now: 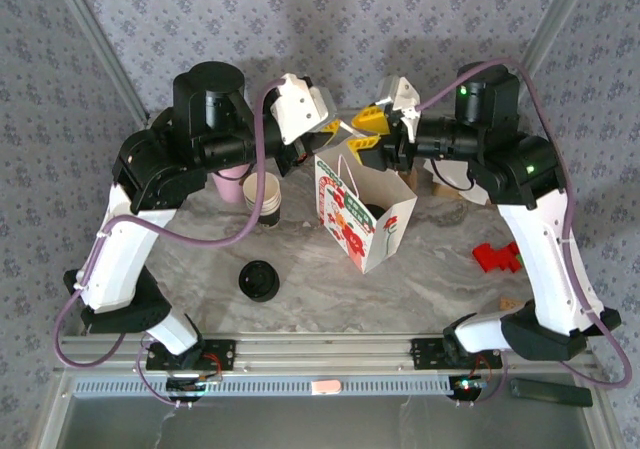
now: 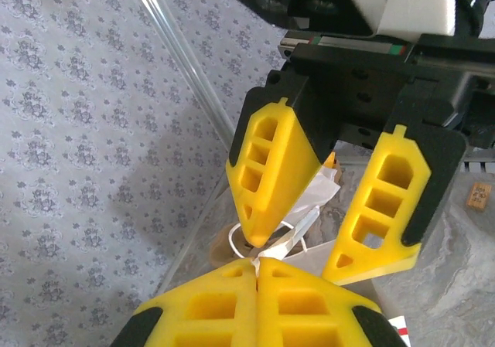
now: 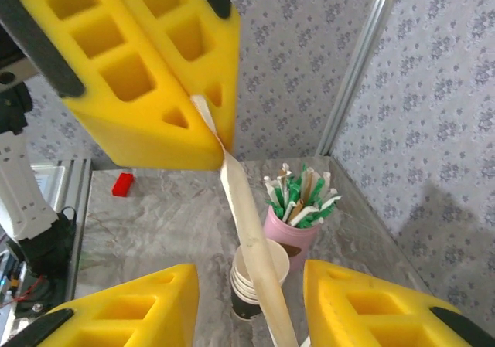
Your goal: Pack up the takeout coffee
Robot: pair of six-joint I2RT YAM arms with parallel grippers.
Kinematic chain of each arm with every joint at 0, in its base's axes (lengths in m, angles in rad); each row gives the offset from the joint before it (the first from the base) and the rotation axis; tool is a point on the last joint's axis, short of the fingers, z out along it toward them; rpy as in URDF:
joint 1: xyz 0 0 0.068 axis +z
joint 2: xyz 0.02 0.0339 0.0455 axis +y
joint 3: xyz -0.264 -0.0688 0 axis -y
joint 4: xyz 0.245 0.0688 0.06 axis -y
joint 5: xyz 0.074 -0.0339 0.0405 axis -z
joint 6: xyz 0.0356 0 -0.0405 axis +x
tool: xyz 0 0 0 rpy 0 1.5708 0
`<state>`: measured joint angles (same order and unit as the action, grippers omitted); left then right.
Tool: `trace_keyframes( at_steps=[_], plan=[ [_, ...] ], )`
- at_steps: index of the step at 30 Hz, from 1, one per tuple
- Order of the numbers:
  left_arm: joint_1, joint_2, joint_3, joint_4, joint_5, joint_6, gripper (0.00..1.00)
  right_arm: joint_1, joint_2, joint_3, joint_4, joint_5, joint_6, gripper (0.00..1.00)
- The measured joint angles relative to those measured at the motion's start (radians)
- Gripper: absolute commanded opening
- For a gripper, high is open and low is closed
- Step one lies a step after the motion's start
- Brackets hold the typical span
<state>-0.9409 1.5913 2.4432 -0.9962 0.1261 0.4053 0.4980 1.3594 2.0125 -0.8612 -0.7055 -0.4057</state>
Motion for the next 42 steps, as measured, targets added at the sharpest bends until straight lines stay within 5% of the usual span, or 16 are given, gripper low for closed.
trace_keyframes(
  at_steps=[18, 24, 30, 36, 42],
  plan=[
    [-0.01, 0.002, 0.0, 0.003, -0.034, 0.006, 0.0, 0.064, -0.026, -0.127, 0.057, 0.098, -0.03, 0.05],
    [-0.011, 0.002, -0.006, 0.019, -0.061, 0.002, 0.01, 0.075, -0.049, -0.148, 0.086, 0.154, -0.029, 0.02],
    [-0.016, 0.0, -0.02, 0.053, -0.142, -0.025, 0.57, 0.079, -0.078, -0.185, 0.132, 0.221, -0.017, 0.02],
    [-0.015, -0.074, -0.179, 0.158, -0.258, -0.044, 0.74, 0.067, -0.118, -0.282, 0.255, 0.325, 0.048, 0.03],
    [-0.014, -0.256, -0.443, 0.355, -0.384, -0.076, 0.75, 0.053, -0.121, -0.443, 0.528, 0.446, 0.179, 0.04]
  ],
)
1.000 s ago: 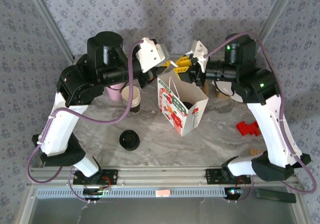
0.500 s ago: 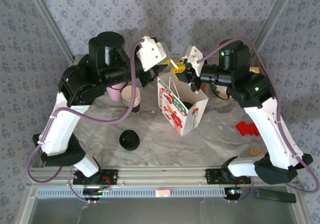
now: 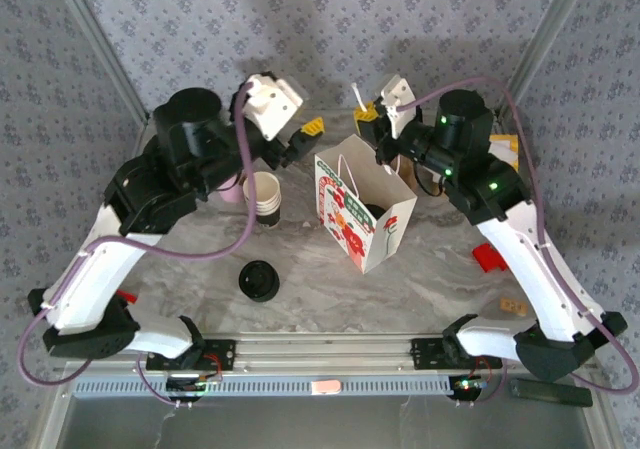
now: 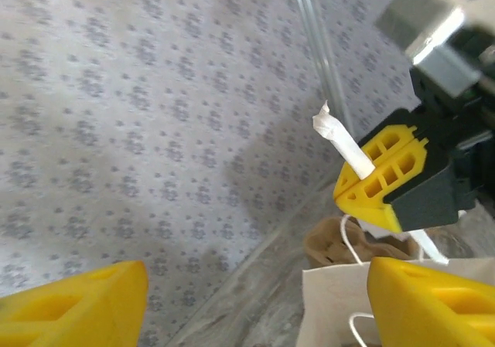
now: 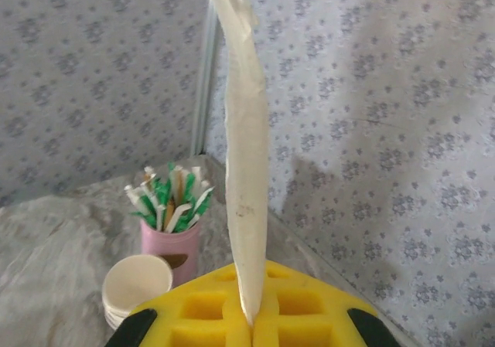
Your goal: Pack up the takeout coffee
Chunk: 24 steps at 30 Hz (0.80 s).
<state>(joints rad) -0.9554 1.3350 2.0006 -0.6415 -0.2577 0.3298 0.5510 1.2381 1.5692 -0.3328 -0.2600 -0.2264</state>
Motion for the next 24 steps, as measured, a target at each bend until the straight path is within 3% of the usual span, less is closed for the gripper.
trace_keyframes(
  at_steps=[10, 24],
  plan=[
    [0.027, -0.069, -0.039, 0.084, -0.042, -0.075, 0.75, 0.006, 0.13, -0.122, 0.359, 0.101, 0.167, 0.09],
    [0.07, -0.039, -0.076, 0.093, 0.037, -0.142, 0.74, 0.006, 0.185, -0.304, 0.563, 0.16, 0.287, 0.2]
  ],
)
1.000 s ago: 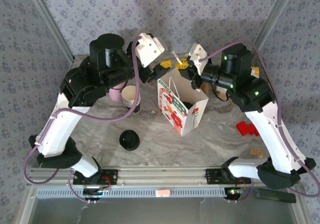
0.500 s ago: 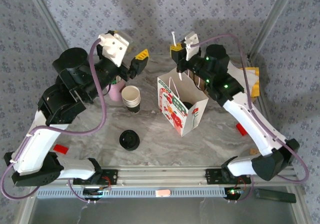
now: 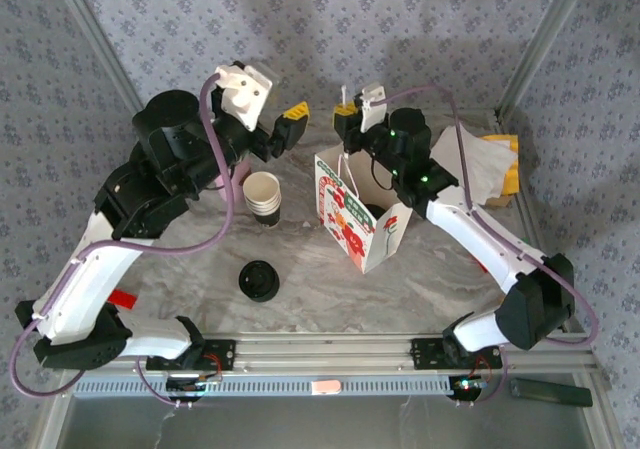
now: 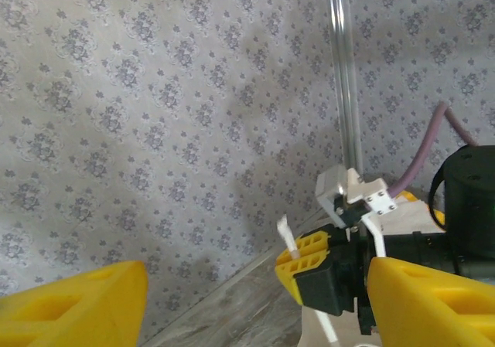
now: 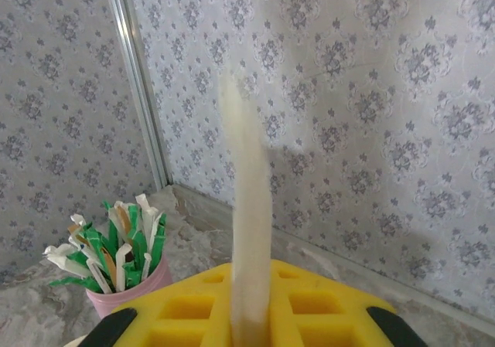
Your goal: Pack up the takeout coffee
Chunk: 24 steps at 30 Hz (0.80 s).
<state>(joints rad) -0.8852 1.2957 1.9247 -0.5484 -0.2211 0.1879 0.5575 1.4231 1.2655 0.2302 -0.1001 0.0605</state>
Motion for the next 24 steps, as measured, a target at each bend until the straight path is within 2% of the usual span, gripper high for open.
trace_keyframes(
  at_steps=[9, 13, 19, 24],
  plan=[
    [0.016, 0.006, 0.0, 0.0, 0.039, -0.026, 0.74, 0.018, 0.004, -0.027, 0.029, 0.01, 0.03, 0.29],
    [0.019, 0.006, 0.0, 0.0, 0.051, -0.037, 0.76, 0.019, 0.001, -0.027, 0.026, 0.016, 0.025, 0.36],
    [0.021, 0.01, 0.0, -0.005, 0.07, -0.071, 0.98, 0.018, -0.043, 0.068, -0.121, 0.036, 0.01, 0.46],
    [0.021, 0.01, -0.015, -0.01, 0.109, -0.131, 1.0, -0.011, -0.125, 0.261, -0.355, 0.054, 0.029, 0.47]
  ],
)
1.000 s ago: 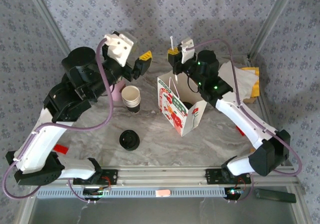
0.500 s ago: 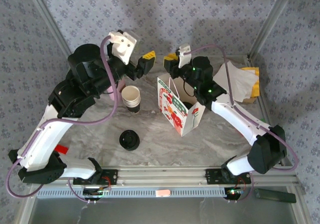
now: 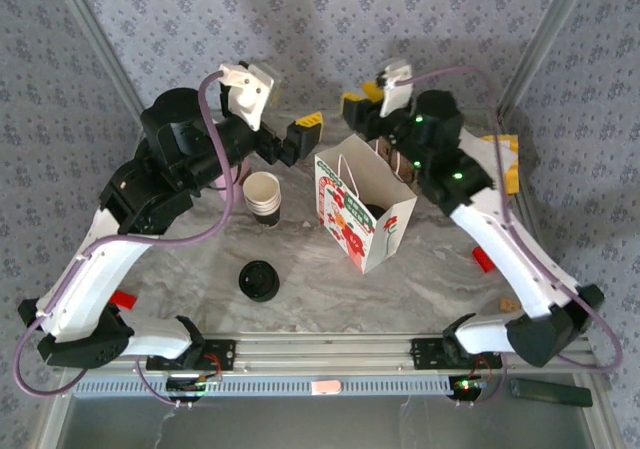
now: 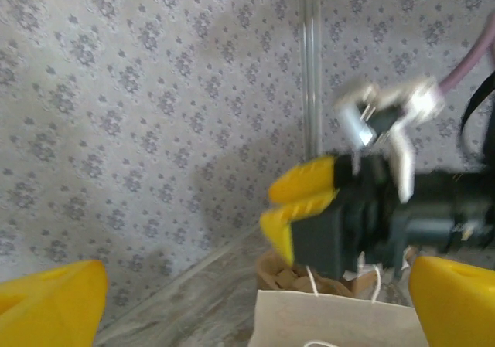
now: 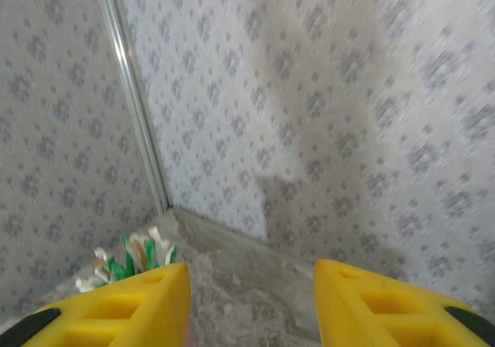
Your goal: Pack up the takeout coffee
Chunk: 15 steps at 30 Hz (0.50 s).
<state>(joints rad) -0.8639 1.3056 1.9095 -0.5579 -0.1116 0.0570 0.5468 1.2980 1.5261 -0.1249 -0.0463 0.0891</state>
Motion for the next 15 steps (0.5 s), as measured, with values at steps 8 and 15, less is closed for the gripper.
trace_keyframes(
  at_steps=[8, 15],
  plan=[
    [0.0, 0.035, -0.018, -0.038, 0.014, -0.129, 1.0, -0.273, -0.137, 0.201, -0.424, 0.018, 0.149, 0.49],
    [0.0, 0.107, -0.018, -0.082, -0.048, -0.182, 1.0, -0.484, -0.06, 0.176, -0.754, 0.018, 0.185, 0.56]
  ],
)
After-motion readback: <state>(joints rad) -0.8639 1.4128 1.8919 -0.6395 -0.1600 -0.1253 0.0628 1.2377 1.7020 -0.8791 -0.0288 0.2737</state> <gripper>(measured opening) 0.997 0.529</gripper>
